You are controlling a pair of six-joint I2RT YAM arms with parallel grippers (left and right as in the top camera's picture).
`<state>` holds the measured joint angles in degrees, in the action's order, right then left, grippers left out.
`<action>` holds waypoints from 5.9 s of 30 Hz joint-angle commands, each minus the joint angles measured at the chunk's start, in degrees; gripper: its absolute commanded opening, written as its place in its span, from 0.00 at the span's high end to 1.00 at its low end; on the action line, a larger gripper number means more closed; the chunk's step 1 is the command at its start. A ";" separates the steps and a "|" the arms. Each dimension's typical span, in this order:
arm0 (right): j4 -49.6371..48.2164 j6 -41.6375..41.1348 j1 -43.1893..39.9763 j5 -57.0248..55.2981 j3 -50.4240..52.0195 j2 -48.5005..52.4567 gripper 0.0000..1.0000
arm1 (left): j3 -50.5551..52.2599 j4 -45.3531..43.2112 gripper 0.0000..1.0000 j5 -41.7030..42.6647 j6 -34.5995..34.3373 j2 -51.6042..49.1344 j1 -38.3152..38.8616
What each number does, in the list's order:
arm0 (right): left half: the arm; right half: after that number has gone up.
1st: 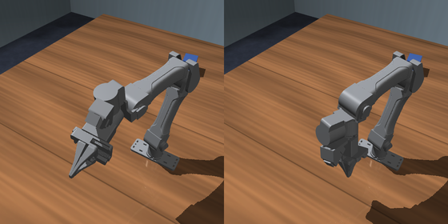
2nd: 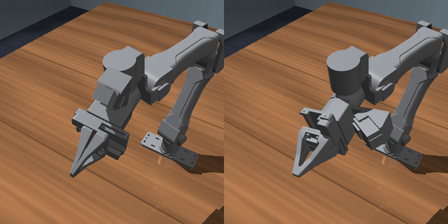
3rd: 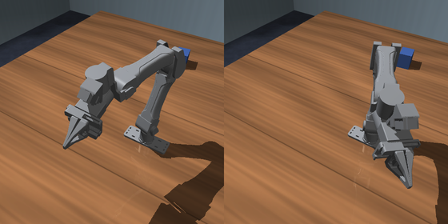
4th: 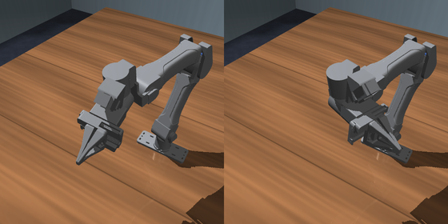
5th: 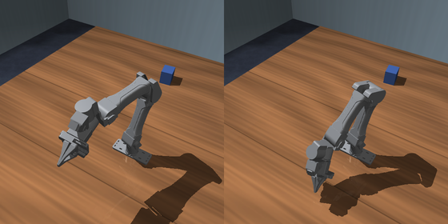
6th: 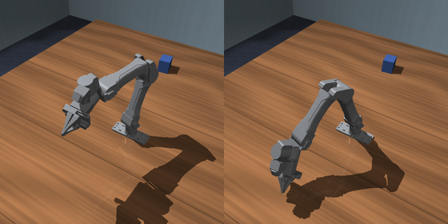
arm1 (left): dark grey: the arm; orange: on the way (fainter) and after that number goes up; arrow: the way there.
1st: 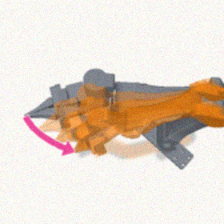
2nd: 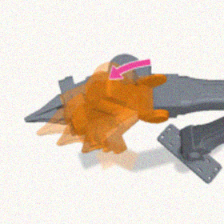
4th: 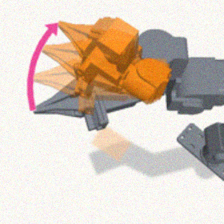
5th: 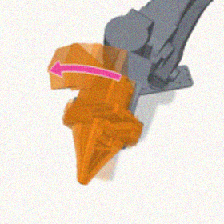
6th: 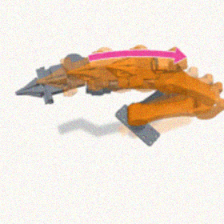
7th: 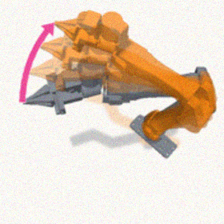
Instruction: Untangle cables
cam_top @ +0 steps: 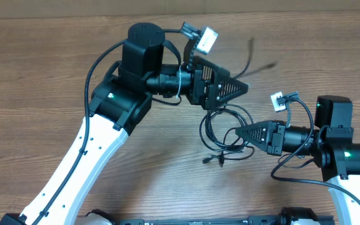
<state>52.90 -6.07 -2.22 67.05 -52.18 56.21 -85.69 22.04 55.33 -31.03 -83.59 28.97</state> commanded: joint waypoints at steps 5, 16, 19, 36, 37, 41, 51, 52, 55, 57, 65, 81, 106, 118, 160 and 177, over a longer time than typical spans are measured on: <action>-1.92 -3.19 -3.21 -0.17 -1.14 -0.20 0.96 | -0.61 9.73 0.00 -7.45 9.01 0.44 -0.35; -2.08 -12.22 -13.92 0.79 -1.14 -0.20 0.96 | -0.61 22.56 0.01 -4.94 43.93 0.46 5.16; -2.10 -12.20 -15.02 2.38 -1.14 -0.20 0.96 | -0.61 24.00 0.04 -6.86 51.30 0.46 7.32; -2.36 -11.08 -15.10 5.11 -1.14 -0.20 0.96 | -0.61 30.84 0.14 -29.99 72.72 0.44 16.83; -2.34 -11.06 -15.10 5.14 -1.14 -0.20 0.96 | -0.61 30.97 0.14 -29.79 73.61 0.44 16.94; -2.54 -10.23 -15.10 9.27 -1.14 -0.20 0.96 | -0.61 30.77 0.13 -29.59 75.25 0.44 17.31; -3.17 -10.23 -15.10 13.09 -1.14 -0.20 0.96 | -0.61 30.42 0.46 -23.93 80.76 0.44 17.29; -3.15 -10.23 -15.10 13.79 -1.14 -0.20 0.96 | -0.61 30.45 0.58 -23.63 80.74 0.44 17.29; -3.15 -10.23 -15.10 14.12 -1.14 -0.20 0.96 | -0.61 30.42 0.67 -22.80 80.76 0.44 17.29; -3.19 -10.21 -15.10 14.80 -1.14 -0.20 0.96 | -0.61 30.42 0.59 -21.68 80.76 0.44 17.29; -3.21 -10.23 -15.10 15.41 -1.14 -0.20 0.96 | -0.61 30.58 0.41 -21.11 80.74 0.44 17.29; -3.58 -10.23 -15.10 17.94 -1.14 -0.20 0.96 | -0.61 30.64 0.47 -20.74 80.72 0.44 17.29; -3.61 -10.19 -15.10 20.70 -1.14 -0.20 0.96 | -0.61 30.62 0.95 -18.60 80.32 0.28 17.29; -3.78 -10.21 -15.10 19.52 -1.14 -0.20 0.91 | -0.61 29.44 0.96 -18.67 75.60 -1.51 17.29; 5.66 -3.78 -15.10 -0.46 -1.14 -0.20 0.91 | -0.61 11.76 0.96 -48.28 -15.12 -1.42 9.88; 7.48 -2.62 -15.10 -10.45 -1.14 -0.17 0.17 | -0.61 7.85 0.96 -31.01 2.56 -1.42 9.31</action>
<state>60.58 -9.02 -16.88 59.88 -52.18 56.21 -85.69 32.64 13.19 -40.49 -84.68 38.35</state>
